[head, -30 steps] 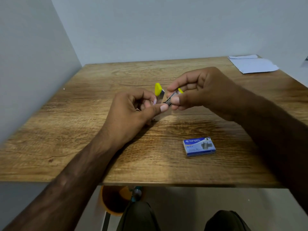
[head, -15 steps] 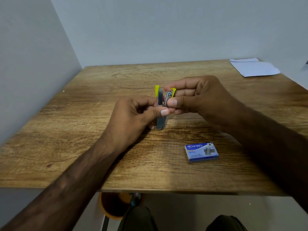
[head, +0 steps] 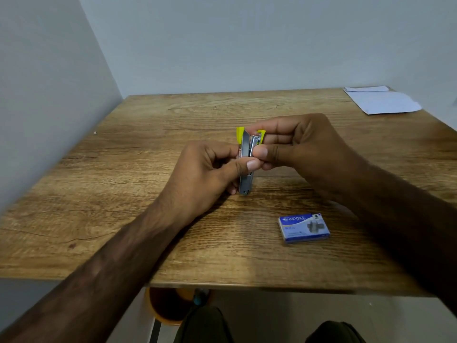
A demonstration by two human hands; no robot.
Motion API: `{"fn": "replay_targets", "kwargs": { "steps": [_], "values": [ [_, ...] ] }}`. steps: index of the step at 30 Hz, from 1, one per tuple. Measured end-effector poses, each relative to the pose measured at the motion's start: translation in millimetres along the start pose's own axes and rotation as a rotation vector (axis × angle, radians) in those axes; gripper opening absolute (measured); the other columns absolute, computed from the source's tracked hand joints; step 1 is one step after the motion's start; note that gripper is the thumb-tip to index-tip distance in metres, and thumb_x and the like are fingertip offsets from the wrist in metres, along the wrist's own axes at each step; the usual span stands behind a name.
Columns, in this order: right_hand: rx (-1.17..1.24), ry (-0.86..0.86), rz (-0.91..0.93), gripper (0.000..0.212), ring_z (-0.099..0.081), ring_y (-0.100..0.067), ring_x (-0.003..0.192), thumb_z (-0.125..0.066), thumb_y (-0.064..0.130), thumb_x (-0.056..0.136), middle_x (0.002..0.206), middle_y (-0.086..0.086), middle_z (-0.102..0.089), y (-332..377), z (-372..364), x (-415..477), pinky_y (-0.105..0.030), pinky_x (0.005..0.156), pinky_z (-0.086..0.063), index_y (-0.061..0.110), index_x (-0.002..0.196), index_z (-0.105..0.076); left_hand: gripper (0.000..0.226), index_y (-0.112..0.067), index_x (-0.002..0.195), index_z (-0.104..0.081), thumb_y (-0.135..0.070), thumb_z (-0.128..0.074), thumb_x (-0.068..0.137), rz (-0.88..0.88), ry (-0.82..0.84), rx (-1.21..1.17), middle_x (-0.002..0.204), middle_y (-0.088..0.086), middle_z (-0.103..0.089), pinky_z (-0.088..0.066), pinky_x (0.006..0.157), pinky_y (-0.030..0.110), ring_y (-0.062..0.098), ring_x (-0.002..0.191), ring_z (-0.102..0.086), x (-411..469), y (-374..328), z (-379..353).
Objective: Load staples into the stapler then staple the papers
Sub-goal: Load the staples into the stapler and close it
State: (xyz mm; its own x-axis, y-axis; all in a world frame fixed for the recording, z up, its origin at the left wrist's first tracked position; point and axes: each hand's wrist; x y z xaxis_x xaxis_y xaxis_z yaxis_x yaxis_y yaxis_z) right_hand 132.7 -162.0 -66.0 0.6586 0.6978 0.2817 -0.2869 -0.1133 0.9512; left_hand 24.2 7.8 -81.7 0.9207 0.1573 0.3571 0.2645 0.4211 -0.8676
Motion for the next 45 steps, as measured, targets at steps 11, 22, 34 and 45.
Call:
{"fn": "replay_targets", "kwargs": {
  "steps": [11,22,34,45],
  "values": [
    [-0.051,-0.010,0.037,0.034,-0.076,-0.035,0.086,-0.074,-0.003,0.084,0.094,-0.027,-0.076,7.4,-4.1,-2.9,-0.030,0.069,-0.063,0.011,0.115,-0.073,0.009,-0.018,0.095,-0.082,-0.019,-0.073,0.091,-0.037,-0.006,0.047,0.072,0.024,-0.071,-0.052,0.051,0.047,0.035,0.056,-0.061,-1.8,-4.4,-3.5],
    [0.030,0.046,-0.045,0.035,-0.077,-0.025,0.083,-0.077,0.001,0.083,0.093,-0.014,-0.080,10.5,6.9,0.1,-0.033,0.073,-0.062,0.008,0.117,-0.072,0.017,-0.004,0.093,-0.075,-0.020,-0.075,0.089,0.033,-0.015,-0.141,0.086,0.035,-0.067,-0.052,0.066,0.040,0.026,0.071,-0.060,-0.8,1.6,1.0],
    [0.155,0.003,-0.149,0.038,-0.073,-0.021,0.078,-0.078,0.004,0.083,0.100,-0.021,-0.077,0.6,12.6,4.3,-0.028,0.070,-0.062,0.006,0.119,-0.069,0.020,-0.010,0.110,-0.076,-0.013,-0.069,0.091,0.105,0.049,-0.265,0.101,0.024,-0.077,-0.048,0.066,0.028,0.027,0.085,-0.063,-2.0,-2.1,-2.8],
    [0.174,0.065,-0.176,0.042,-0.073,-0.024,0.084,-0.080,0.005,0.080,0.107,-0.024,-0.075,0.6,10.4,0.3,-0.028,0.067,-0.060,0.009,0.121,-0.070,0.019,-0.012,0.108,-0.077,-0.015,-0.070,0.091,0.104,0.027,-0.255,0.097,0.023,-0.077,-0.049,0.064,0.026,0.030,0.078,-0.064,-3.6,-7.0,-3.3]
  ]
}}
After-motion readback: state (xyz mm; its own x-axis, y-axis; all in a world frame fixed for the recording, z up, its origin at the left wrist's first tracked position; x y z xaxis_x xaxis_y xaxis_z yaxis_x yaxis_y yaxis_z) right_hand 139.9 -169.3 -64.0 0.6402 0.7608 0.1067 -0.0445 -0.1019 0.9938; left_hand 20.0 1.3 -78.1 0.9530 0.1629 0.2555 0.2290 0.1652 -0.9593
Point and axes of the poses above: each hand's wrist, its own x-axis towards the middle knuckle, its own z-axis out of the back of the hand, y = z × x
